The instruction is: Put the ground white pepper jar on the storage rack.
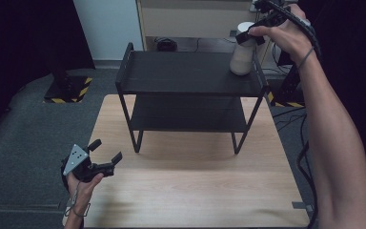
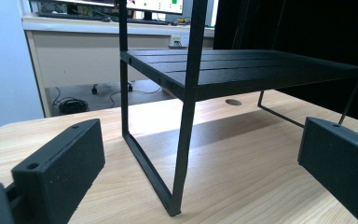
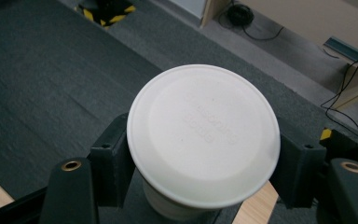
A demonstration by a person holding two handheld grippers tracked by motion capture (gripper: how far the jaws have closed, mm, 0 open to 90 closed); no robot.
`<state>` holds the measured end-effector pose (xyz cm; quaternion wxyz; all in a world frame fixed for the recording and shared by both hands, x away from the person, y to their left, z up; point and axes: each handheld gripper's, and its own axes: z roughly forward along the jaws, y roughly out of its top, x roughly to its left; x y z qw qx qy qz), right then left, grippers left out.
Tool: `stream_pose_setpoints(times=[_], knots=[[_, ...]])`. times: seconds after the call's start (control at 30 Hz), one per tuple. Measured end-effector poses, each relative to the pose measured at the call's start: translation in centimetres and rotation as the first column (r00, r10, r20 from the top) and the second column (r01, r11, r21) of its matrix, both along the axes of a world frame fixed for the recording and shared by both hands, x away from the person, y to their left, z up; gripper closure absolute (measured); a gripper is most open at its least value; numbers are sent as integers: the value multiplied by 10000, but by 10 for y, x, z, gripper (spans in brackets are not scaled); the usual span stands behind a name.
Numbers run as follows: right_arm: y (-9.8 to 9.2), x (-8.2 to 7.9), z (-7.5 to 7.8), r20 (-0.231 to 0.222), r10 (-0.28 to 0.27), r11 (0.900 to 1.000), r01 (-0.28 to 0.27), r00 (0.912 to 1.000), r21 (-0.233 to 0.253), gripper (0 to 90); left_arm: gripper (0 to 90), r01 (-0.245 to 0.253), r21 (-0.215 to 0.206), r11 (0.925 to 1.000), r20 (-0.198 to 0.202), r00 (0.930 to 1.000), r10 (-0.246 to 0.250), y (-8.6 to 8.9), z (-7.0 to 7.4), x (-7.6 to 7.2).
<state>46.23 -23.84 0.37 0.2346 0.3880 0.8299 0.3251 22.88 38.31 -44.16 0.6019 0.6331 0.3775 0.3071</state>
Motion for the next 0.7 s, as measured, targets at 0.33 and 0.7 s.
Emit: stream_pose_setpoints(times=[0.33,0.7], knots=[[-13,-3,-15,99,-276,9993,274,9996,238,214,0,33,30,10000,-1,10000,-33,-1,0,0],[-40,-28,-4,568,375,9963,-417,9977,752,63,0,57,38,10000,-12,10000,-57,-1,0,0]])
